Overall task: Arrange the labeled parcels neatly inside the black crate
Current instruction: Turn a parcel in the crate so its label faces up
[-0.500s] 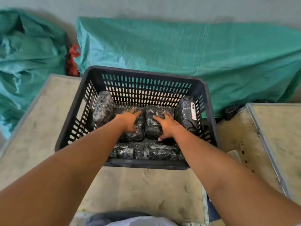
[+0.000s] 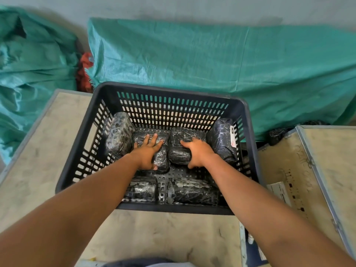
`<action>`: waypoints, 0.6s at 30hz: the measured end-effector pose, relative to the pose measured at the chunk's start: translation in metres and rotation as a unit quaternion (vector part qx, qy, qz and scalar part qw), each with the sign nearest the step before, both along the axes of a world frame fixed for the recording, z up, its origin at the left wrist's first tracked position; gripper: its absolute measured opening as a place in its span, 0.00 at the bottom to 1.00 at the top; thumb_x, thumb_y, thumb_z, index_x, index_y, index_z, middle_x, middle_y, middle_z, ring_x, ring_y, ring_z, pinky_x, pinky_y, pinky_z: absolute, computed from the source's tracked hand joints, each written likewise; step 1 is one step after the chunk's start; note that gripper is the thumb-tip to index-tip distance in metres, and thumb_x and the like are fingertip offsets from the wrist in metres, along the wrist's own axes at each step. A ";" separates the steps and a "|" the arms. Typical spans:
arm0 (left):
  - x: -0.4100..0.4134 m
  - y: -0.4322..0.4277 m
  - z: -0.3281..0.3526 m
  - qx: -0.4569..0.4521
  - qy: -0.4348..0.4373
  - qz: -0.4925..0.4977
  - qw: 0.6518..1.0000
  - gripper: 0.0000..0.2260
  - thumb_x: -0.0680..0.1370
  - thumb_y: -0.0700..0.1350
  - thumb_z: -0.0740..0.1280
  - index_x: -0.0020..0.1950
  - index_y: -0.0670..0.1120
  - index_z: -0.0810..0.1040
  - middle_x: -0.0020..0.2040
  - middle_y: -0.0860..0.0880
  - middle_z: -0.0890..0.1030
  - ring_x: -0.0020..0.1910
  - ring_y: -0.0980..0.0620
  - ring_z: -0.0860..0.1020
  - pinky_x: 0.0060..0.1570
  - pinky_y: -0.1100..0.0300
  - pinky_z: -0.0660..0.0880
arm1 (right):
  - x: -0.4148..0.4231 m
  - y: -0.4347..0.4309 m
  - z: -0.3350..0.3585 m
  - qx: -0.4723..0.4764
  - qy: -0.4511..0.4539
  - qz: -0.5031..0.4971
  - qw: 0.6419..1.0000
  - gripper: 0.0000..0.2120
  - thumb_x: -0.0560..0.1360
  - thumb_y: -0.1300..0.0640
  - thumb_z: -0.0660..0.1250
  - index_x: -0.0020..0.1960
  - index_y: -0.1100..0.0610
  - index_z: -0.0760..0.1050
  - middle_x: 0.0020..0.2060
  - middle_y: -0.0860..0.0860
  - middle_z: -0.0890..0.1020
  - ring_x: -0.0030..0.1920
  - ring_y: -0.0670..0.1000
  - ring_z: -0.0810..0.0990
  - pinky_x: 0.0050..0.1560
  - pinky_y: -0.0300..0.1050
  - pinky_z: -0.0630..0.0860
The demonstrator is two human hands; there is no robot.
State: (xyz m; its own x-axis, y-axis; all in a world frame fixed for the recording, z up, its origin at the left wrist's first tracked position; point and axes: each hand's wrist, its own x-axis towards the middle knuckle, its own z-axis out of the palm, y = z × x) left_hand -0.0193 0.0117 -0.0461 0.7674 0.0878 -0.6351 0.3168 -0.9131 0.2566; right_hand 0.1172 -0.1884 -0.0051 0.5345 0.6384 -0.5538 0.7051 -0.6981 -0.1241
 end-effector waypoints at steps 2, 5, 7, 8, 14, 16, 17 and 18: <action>0.001 -0.002 0.001 -0.007 -0.006 0.011 1.000 0.54 0.74 0.49 0.76 0.82 0.56 0.36 0.79 0.51 0.28 0.77 0.43 0.29 0.73 0.30 0.39 | 0.008 -0.004 0.008 0.053 0.027 -0.002 0.998 0.49 0.64 0.50 0.83 0.79 0.40 0.63 0.71 0.55 0.76 0.64 0.56 0.79 0.63 0.52 0.77; 0.005 -0.006 0.007 -0.018 -0.009 0.025 0.999 0.54 0.73 0.48 0.77 0.82 0.54 0.37 0.79 0.51 0.29 0.78 0.42 0.30 0.73 0.30 0.40 | 0.017 -0.010 0.019 0.134 0.068 -0.027 0.988 0.41 0.65 0.54 0.81 0.74 0.36 0.71 0.44 0.42 0.84 0.32 0.43 0.77 0.36 0.38 0.75; 0.007 -0.007 0.012 -0.049 -0.028 0.050 0.997 0.54 0.74 0.49 0.76 0.82 0.54 0.35 0.81 0.50 0.33 0.79 0.42 0.32 0.73 0.29 0.40 | 0.020 -0.011 0.028 0.185 0.066 -0.041 0.980 0.37 0.65 0.53 0.80 0.71 0.33 0.74 0.35 0.39 0.80 0.25 0.41 0.69 0.29 0.35 0.67; 0.008 -0.007 0.014 -0.078 -0.045 0.074 0.993 0.55 0.74 0.50 0.76 0.81 0.54 0.33 0.82 0.49 0.37 0.79 0.43 0.33 0.73 0.29 0.40 | 0.022 -0.012 0.033 0.212 0.066 -0.054 0.974 0.35 0.65 0.52 0.79 0.69 0.33 0.75 0.33 0.40 0.79 0.23 0.42 0.68 0.28 0.37 0.67; 0.013 -0.009 0.032 -0.192 -0.248 0.123 0.942 0.57 0.75 0.55 0.73 0.74 0.63 0.21 0.82 0.54 0.48 0.81 0.44 0.46 0.77 0.34 0.51 | 0.035 -0.027 0.059 0.380 0.210 -0.181 0.883 0.26 0.70 0.62 0.76 0.65 0.43 0.82 0.53 0.42 0.87 0.43 0.41 0.86 0.46 0.39 0.82; 0.019 -0.013 0.040 -0.209 -0.293 0.100 0.928 0.56 0.75 0.55 0.73 0.75 0.63 0.23 0.82 0.51 0.55 0.79 0.41 0.60 0.75 0.35 0.58 | 0.039 -0.030 0.066 0.422 0.267 -0.219 0.838 0.25 0.71 0.68 0.74 0.63 0.47 0.83 0.46 0.43 0.89 0.39 0.39 0.85 0.39 0.33 0.80; 0.022 -0.015 0.044 -0.217 -0.312 0.091 0.921 0.55 0.76 0.54 0.73 0.76 0.62 0.24 0.81 0.47 0.61 0.75 0.40 0.67 0.73 0.35 0.64 | 0.042 -0.030 0.070 0.436 0.287 -0.240 0.819 0.25 0.70 0.68 0.74 0.61 0.47 0.84 0.45 0.45 0.89 0.40 0.42 0.87 0.38 0.34 0.80; 0.025 -0.016 0.048 -0.223 -0.331 0.081 0.913 0.54 0.77 0.54 0.72 0.77 0.62 0.25 0.78 0.42 0.67 0.69 0.40 0.74 0.69 0.37 0.69 | 0.044 -0.030 0.073 0.447 0.304 -0.262 0.799 0.24 0.68 0.67 0.74 0.58 0.44 0.85 0.46 0.47 0.89 0.43 0.45 0.88 0.39 0.37 0.81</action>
State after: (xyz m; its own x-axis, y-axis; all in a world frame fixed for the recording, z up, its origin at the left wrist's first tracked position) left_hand 0.0056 -0.0047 0.0021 0.9961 0.0801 -0.0362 0.0786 -0.6260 0.7759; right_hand 0.1608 -0.2188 0.0682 0.6643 0.7005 -0.2609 -0.0362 -0.3185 -0.9472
